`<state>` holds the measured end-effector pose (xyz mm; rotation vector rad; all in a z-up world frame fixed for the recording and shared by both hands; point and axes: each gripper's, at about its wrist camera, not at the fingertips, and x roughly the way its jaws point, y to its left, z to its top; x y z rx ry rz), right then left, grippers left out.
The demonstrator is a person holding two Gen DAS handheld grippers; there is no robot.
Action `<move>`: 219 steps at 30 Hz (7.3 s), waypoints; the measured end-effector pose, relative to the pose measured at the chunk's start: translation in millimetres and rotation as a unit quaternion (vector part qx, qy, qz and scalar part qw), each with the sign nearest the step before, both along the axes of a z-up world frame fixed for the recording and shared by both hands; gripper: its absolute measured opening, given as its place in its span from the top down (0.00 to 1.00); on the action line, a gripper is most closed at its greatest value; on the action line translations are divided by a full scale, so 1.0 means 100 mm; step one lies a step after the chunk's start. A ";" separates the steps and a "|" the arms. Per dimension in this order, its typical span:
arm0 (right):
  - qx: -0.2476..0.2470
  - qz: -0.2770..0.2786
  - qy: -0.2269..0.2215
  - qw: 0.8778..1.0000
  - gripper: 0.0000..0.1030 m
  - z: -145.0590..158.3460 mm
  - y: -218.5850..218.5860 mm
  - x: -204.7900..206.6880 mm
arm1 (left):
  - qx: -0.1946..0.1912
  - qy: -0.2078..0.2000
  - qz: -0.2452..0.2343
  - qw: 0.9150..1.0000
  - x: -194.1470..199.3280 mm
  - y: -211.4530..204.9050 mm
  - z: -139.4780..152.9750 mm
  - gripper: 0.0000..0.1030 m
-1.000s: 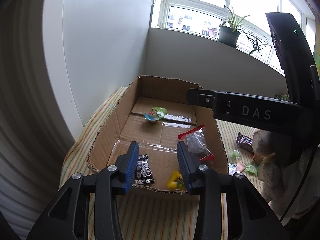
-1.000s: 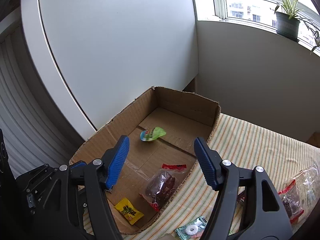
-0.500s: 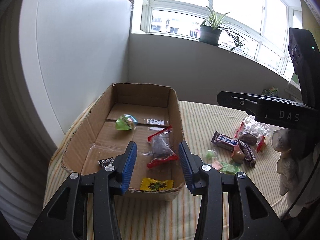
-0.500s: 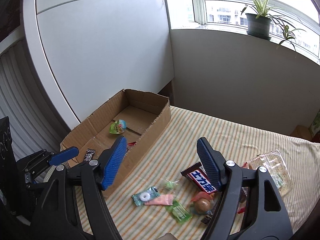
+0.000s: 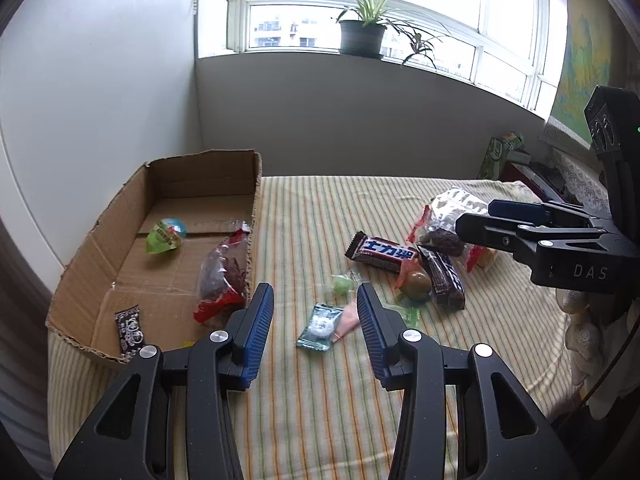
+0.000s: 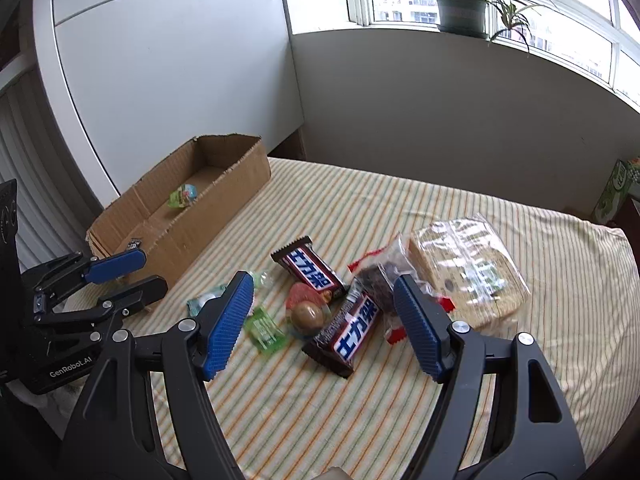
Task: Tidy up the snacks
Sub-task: 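Move both open grippers back from the box toward the chocolate bars, then grasp the blue-white chocolate bar with the right gripper, then grasp the round brown egg snack in red wrap with the left gripper, then carry the chocolate bar and egg snack over the cardboard box, then open the right gripper over the box while the left gripper releases the egg snack, then move both open grippers back from the box toward the bagged bread loaf, then close the right gripper on the bagged bread loaf and lift it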
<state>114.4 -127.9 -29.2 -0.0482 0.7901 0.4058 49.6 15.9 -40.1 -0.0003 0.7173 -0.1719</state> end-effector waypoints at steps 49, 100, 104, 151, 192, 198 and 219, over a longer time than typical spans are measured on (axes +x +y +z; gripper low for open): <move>0.038 0.003 0.119 0.992 0.69 -0.73 -0.37 0.45 | 0.031 0.092 -0.094 0.991 0.63 -0.95 -0.50 0.59; 0.070 0.067 0.037 0.995 0.70 0.11 0.74 0.01 | -0.029 -0.010 0.026 0.999 0.06 0.33 0.11 0.67; 0.070 0.081 0.037 0.994 0.70 0.09 1.00 0.05 | -0.036 -0.013 0.046 0.998 0.02 0.56 0.10 0.67; 0.072 0.069 0.029 0.995 0.48 0.04 1.19 0.31 | -0.051 -0.020 0.090 0.994 0.03 1.03 0.11 0.52; 0.119 -0.123 0.044 0.984 0.48 -0.09 -1.27 0.54 | -0.023 0.043 -0.040 0.998 0.31 -0.59 -0.08 0.52; 0.132 -0.139 0.071 0.979 0.48 -0.27 -1.49 0.78 | -0.033 0.052 -0.062 0.996 0.38 -0.87 -0.09 0.50; 0.163 -0.065 0.130 0.976 0.55 -0.49 -1.41 0.86 | -0.085 0.105 -0.096 0.986 0.87 -1.40 -0.32 0.50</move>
